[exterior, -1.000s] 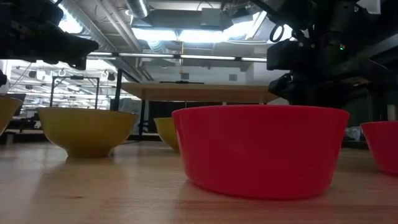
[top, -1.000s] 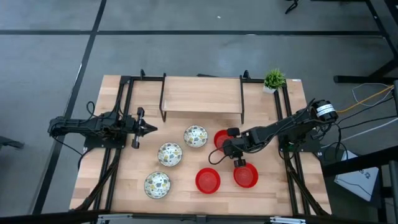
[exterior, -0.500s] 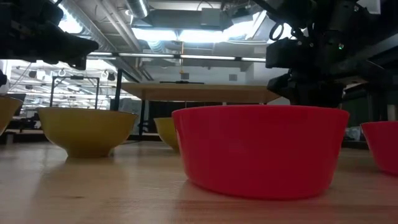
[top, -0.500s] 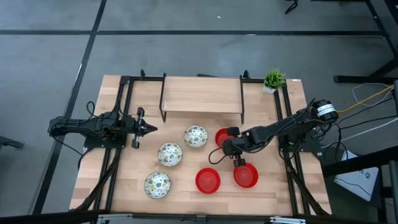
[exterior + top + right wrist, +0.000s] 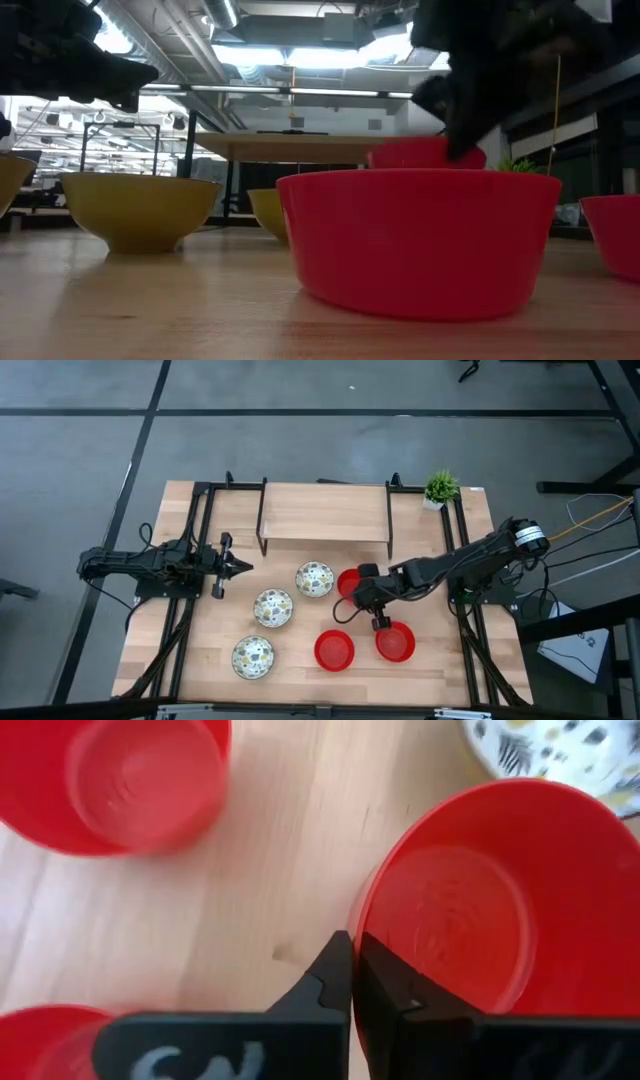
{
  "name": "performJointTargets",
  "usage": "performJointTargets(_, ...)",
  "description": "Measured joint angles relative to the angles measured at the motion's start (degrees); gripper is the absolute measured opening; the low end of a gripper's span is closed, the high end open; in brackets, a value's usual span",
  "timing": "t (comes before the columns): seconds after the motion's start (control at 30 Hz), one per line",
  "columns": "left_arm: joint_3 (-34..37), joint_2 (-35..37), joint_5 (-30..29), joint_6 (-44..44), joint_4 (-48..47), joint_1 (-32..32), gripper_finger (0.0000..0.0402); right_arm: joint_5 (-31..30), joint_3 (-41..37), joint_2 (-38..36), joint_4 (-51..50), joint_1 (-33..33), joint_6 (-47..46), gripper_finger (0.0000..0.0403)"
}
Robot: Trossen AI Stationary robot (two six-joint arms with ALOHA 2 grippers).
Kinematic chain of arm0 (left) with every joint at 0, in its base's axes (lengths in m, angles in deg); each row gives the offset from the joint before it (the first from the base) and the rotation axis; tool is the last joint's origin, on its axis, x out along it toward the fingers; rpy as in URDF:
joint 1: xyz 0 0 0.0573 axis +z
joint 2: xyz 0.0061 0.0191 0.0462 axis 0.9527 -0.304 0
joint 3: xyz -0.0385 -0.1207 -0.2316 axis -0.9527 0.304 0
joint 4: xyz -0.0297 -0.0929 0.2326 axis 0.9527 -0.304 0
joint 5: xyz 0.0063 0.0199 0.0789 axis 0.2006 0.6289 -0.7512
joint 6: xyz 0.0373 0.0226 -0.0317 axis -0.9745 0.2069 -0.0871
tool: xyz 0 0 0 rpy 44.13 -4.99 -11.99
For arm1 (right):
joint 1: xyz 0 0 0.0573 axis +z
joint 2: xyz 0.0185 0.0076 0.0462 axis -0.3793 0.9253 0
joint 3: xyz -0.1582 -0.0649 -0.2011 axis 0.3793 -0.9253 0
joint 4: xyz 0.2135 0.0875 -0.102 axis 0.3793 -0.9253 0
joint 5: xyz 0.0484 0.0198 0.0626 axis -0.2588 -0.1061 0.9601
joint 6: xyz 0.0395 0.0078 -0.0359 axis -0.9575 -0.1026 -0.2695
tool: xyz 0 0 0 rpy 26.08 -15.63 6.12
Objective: Pick & Place Mini bowls
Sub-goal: Put the top red bowl on the shelf
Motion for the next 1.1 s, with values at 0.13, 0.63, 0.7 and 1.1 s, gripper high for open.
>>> performJointTargets(0.13,0.0,0.0,0.01,0.0,0.0,0.0,0.0012,-0.1,4.86,0.0,-4.3,0.02,0.02,0.0005)
performJointTargets(0.63,0.0,0.0,0.0,0.0,-0.01,-0.01,0.0012,-0.31,18.58,-0.02,-15.09,1.29,2.68,0.0005)
performJointTargets(0.7,0.0,0.0,0.0,0.0,-0.01,0.0,0.001,-0.48,19.86,-0.02,-15.98,1.4,3.09,0.0005)
performJointTargets(1.1,0.0,0.0,0.0,0.0,-0.01,0.0,0.001,-0.91,26.64,-0.17,-18.35,0.57,5.47,0.0005)
